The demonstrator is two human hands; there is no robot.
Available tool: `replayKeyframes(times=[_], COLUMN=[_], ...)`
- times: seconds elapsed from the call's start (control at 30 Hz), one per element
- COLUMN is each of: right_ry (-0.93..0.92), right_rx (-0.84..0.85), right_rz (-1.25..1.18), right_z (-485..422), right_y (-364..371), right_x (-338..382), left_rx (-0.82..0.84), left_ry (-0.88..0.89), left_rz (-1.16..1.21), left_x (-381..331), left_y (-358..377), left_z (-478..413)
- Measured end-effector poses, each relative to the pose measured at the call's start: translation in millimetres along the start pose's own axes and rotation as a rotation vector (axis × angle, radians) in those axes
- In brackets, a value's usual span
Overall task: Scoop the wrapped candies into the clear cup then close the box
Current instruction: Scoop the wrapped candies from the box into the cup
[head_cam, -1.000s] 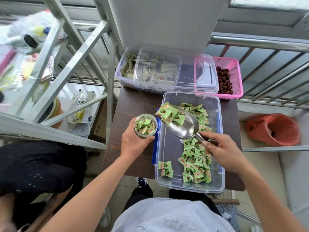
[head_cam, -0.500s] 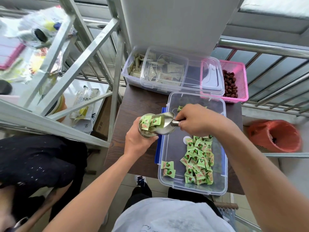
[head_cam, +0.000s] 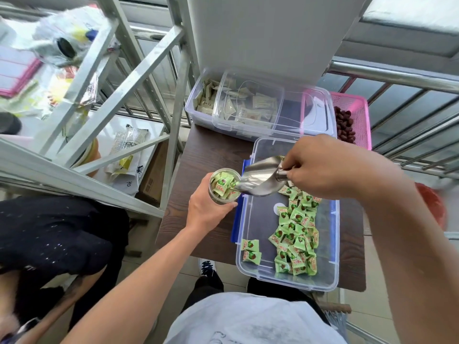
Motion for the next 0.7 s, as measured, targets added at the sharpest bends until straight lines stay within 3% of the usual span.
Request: replayKeyframes(times=[0.33,0.7], right_ry=[0.007,-0.009], right_rx=[0.033,-0.168], right_rz=[-0.005,0.026], right_z=[-45,-30], right_y=[38,20], right_x=[13,13], left_rx=[0.007,-0.004], left_ry=[0.025,0.013], left_rz=[-0.014,0.002], left_x=[-5,5], left_y=[0,1], left_z=[2,0])
Point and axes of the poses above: each hand's wrist, its own z-axis away from the middle knuckle, its own y-axis out of the palm, x = y × z, the point moved 8 cm from there along -z, towards the middle knuckle, and after that the axes turned 10 degrees about x, right-handed, at the moved point
